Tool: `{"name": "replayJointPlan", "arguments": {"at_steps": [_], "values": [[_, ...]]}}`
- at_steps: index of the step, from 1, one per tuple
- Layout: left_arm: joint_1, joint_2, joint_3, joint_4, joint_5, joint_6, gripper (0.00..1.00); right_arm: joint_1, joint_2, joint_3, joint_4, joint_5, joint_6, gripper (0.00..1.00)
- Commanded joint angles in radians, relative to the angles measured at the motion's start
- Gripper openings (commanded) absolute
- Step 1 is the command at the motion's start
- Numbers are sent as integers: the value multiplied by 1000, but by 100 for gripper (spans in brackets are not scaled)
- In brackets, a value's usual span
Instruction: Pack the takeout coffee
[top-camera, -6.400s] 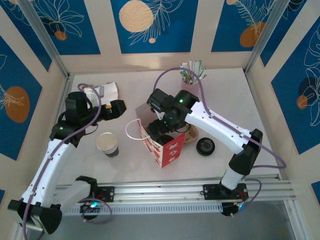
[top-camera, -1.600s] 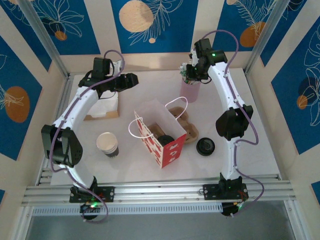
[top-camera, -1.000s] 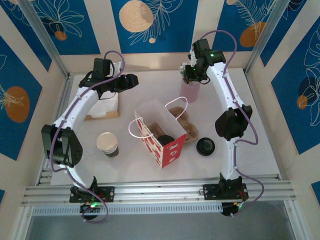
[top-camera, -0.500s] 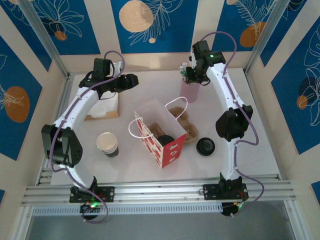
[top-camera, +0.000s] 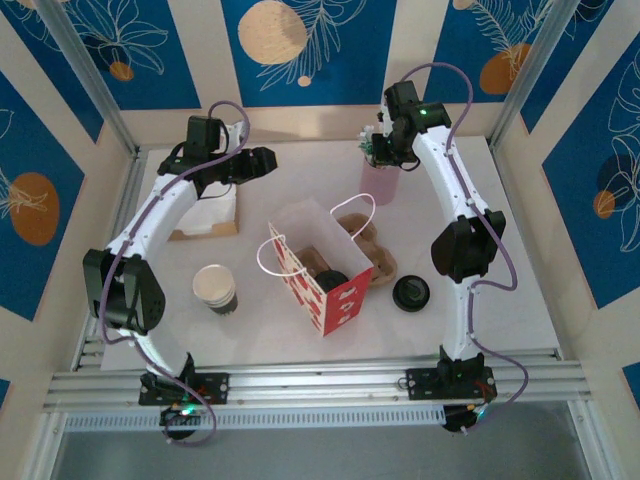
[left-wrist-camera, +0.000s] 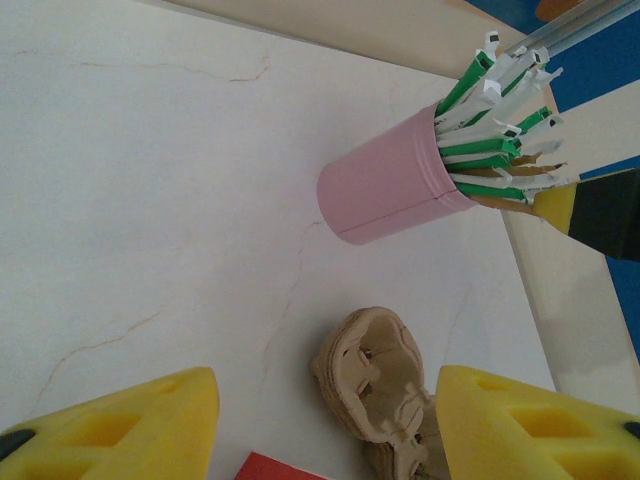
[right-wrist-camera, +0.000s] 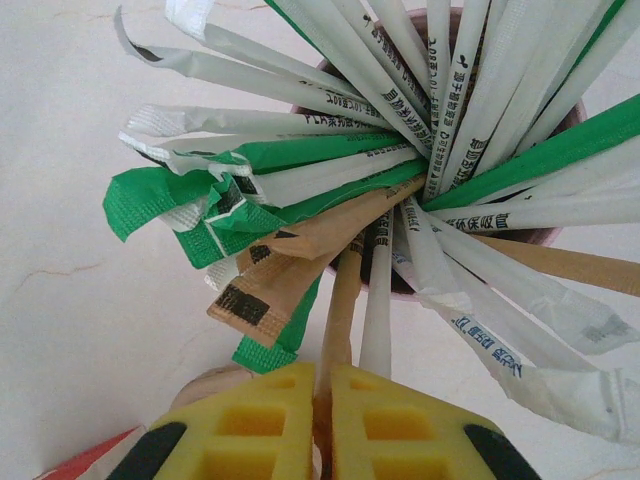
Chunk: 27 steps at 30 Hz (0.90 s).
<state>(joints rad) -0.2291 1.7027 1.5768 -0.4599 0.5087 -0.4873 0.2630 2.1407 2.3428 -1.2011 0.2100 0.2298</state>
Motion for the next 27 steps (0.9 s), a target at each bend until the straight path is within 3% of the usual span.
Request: {"name": "replayJointPlan", "arguments": {"at_steps": [1, 15, 27], "values": [[10, -47, -8, 10, 19, 7, 59, 14, -48, 36, -15, 16, -12, 12], [9, -145, -23, -3, 2, 6, 59, 31, -108, 100, -65, 73, -9, 11], [8, -287, -64, -24, 8, -2, 59, 59, -319, 61, -95, 110, 3, 11]]}}
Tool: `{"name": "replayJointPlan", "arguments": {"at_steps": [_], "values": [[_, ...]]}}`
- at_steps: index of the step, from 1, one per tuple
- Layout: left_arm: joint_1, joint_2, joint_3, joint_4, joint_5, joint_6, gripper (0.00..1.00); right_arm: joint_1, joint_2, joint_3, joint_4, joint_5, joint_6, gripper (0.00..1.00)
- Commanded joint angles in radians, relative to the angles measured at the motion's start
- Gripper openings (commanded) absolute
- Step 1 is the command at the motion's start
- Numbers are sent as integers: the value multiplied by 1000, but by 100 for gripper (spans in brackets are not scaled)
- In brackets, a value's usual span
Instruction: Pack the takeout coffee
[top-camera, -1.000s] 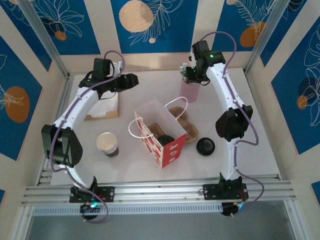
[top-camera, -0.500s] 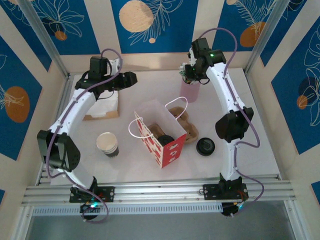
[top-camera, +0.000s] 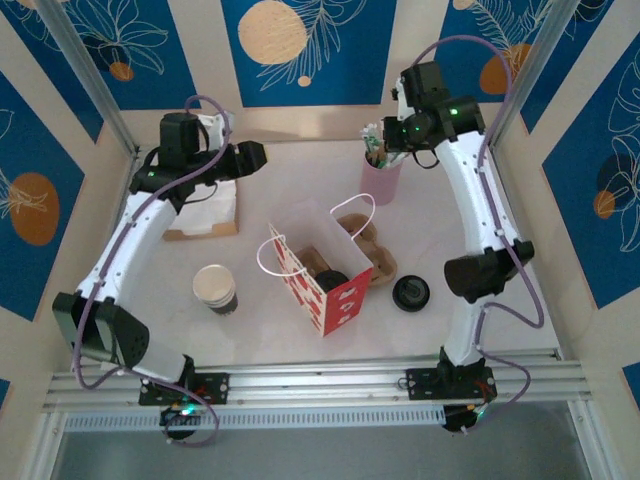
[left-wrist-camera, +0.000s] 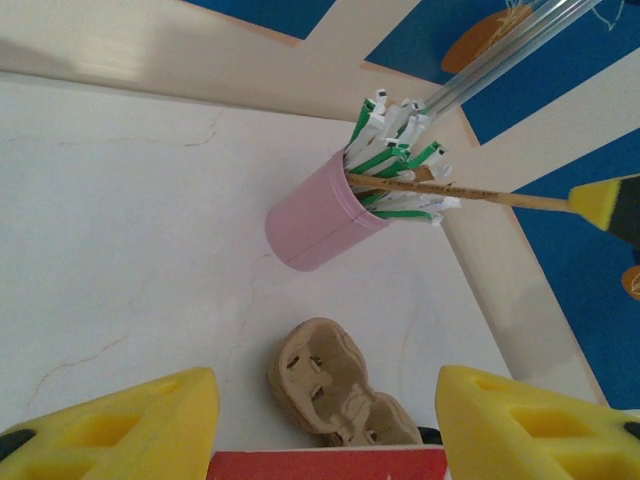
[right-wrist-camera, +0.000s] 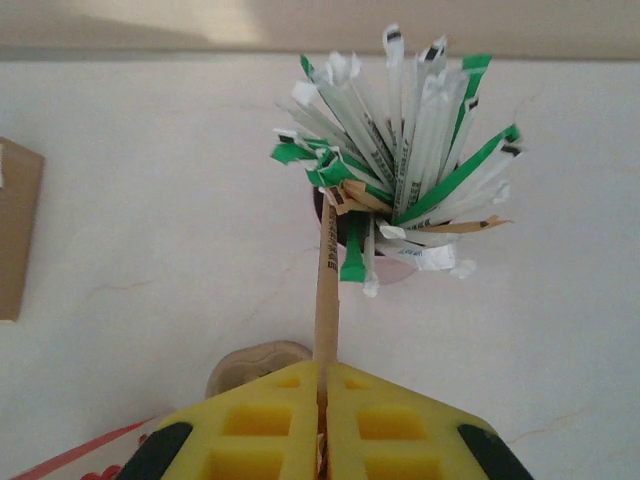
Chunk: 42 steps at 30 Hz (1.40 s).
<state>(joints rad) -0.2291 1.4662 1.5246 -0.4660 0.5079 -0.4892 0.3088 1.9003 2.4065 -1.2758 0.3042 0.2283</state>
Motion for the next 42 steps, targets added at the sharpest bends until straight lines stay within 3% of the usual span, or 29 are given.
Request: {"name": "replayJointPlan", "arguments": {"at_steps": [1, 10, 21, 27, 32, 42], "values": [[8, -65, -17, -19, 7, -1, 59, 17, -104, -14, -20, 15, 6, 11], [5, -212, -88, -18, 11, -26, 59, 38, -342, -111, -31, -58, 32, 12], [-54, -366, -140, -87, -11, -30, 59, 49, -592, -199, -73, -333, 80, 12], [-76, -411, -168, -138, -37, -17, 59, 135, -635, -234, -122, -438, 90, 12], [-82, -434, -185, -155, -45, -12, 59, 272, -625, -258, -178, -377, 97, 12], [-81, -449, -208, -185, -61, 22, 60, 508, -492, -243, -282, -132, 148, 12]]}}
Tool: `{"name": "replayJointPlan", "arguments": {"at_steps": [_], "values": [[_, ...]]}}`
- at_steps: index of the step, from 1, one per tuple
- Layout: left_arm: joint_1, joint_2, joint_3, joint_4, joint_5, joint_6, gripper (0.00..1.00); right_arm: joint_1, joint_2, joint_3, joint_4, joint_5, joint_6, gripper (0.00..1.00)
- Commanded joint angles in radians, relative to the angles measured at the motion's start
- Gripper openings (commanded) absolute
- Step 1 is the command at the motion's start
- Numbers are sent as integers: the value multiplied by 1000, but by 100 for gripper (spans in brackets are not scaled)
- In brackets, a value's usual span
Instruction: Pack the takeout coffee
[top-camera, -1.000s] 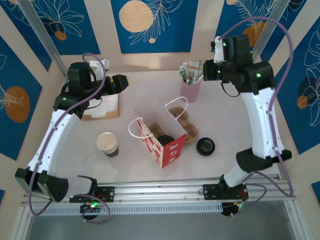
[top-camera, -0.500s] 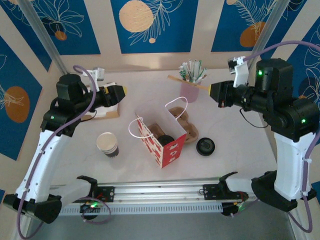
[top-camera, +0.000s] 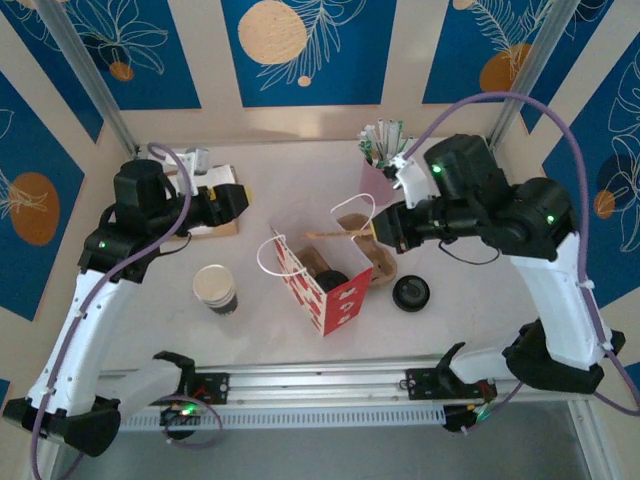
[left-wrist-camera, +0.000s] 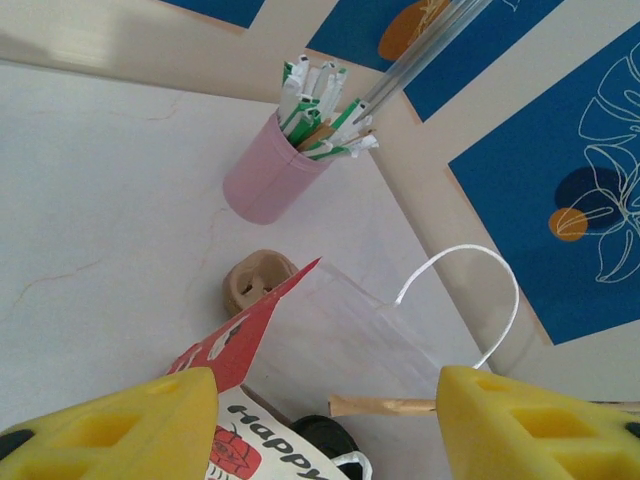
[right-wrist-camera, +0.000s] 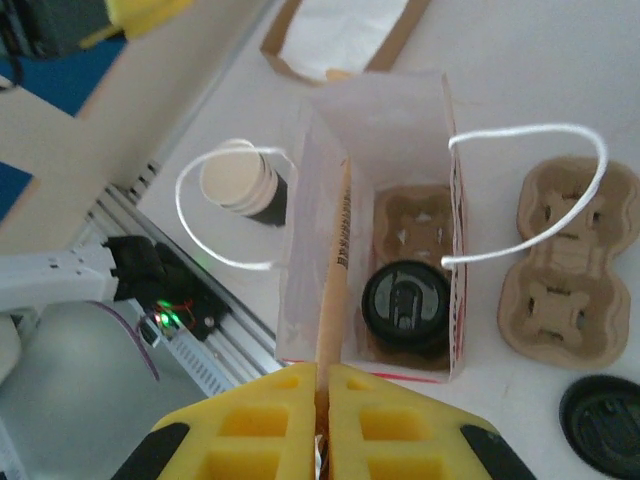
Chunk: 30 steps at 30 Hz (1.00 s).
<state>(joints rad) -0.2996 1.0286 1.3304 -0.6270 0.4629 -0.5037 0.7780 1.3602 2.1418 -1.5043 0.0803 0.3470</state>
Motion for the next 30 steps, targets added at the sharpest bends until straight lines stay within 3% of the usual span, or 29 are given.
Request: {"name": "replayJointPlan", "arguments": {"at_steps": [1, 8, 18, 30], "values": [[-10, -13, -17, -29, -21, 41, 59, 55, 74, 35, -59, 114, 31, 12], [-10, -11, -38, -42, -37, 75, 60, 92, 265, 146, -87, 167, 11, 12], [-13, 3, -62, -47, -44, 122, 60, 91, 492, 289, -89, 112, -24, 12], [-12, 24, -91, -23, -56, 133, 60, 81, 602, 285, -39, 72, -43, 12]]}}
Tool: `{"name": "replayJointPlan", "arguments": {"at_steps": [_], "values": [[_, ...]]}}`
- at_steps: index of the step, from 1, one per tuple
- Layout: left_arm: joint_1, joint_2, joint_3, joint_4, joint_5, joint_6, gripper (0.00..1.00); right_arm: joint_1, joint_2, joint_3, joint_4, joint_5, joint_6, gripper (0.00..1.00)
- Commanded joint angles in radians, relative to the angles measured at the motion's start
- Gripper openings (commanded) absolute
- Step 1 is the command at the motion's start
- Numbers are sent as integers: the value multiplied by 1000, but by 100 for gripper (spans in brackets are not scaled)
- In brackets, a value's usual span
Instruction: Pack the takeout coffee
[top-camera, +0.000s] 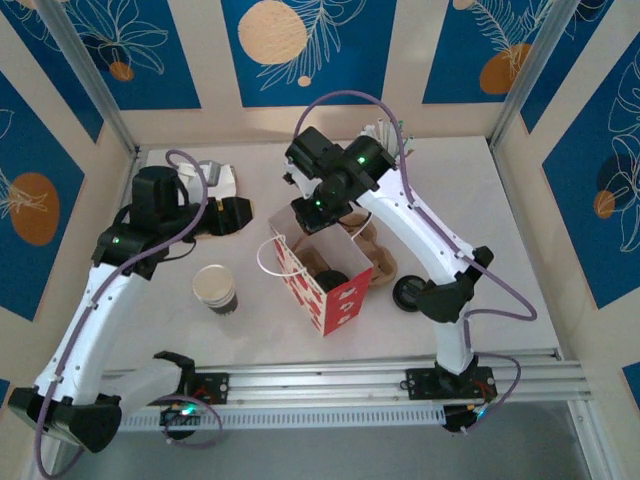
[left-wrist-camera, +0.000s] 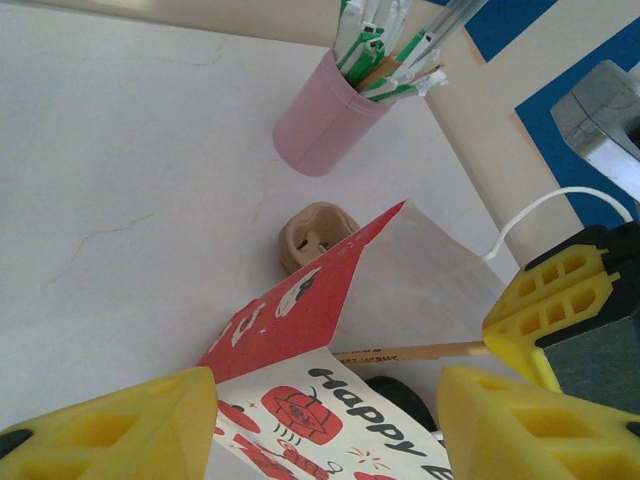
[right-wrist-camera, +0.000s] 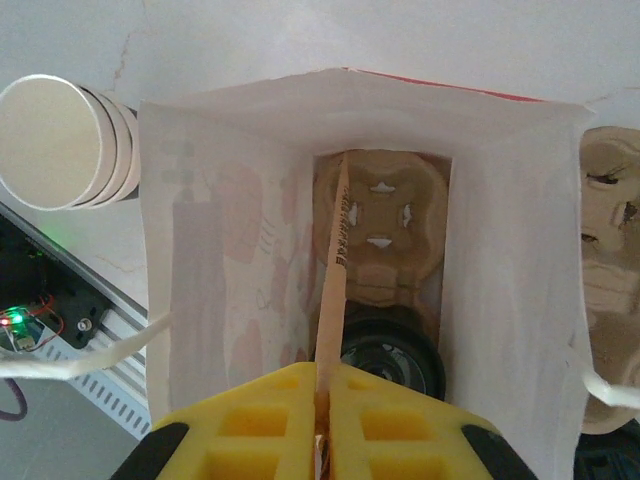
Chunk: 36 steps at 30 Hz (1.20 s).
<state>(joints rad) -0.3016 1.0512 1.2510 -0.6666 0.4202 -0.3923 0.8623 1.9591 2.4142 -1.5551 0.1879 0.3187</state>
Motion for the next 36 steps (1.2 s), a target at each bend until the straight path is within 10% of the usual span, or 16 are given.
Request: {"name": "replayJointPlan", "arguments": {"at_steps": [1, 28, 36], "values": [[-10, 2, -14, 18, -18, 22, 60, -4, 5, 3, 21, -37, -17, 13], [0, 87, 38, -57, -227, 12, 66, -62, -112, -51, 184, -68, -46, 45], [55, 201, 112, -104, -353, -3, 100, -200, -389, -335, 454, -99, -12, 76]]}}
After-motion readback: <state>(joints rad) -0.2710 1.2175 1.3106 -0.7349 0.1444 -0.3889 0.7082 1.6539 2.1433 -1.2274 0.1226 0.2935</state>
